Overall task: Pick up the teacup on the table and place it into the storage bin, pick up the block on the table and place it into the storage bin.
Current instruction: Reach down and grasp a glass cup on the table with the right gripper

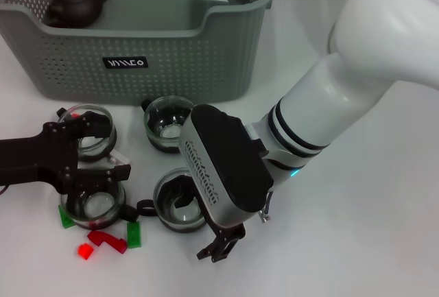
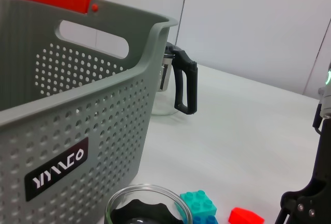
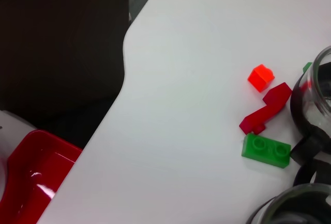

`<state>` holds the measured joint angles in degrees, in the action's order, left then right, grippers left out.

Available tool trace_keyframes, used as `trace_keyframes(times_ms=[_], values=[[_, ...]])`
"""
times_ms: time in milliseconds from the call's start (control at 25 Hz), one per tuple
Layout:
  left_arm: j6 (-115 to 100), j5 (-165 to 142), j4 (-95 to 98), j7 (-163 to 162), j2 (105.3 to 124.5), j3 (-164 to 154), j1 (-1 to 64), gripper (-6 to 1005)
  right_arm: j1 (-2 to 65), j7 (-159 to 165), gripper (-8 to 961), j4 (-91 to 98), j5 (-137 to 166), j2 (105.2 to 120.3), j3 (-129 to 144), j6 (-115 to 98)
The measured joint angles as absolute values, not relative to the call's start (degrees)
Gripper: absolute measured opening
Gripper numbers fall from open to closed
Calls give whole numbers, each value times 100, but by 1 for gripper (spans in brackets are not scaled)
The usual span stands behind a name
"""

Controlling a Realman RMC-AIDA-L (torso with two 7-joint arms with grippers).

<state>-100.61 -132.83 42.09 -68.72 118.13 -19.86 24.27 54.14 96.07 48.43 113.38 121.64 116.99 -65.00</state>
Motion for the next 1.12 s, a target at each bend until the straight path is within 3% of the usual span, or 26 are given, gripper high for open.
trace_keyframes(times_ms=[960,1120], values=[[-10064,-13289,4138,-6807,11813,-1986,2408,933,5426,9606,911,4721,11329,12164,11748,-6374],[-10064,-13289,4126,-6793,11813,-1986,2408,933,5433,9622,870,4730,11329,12164,11751,-6391]])
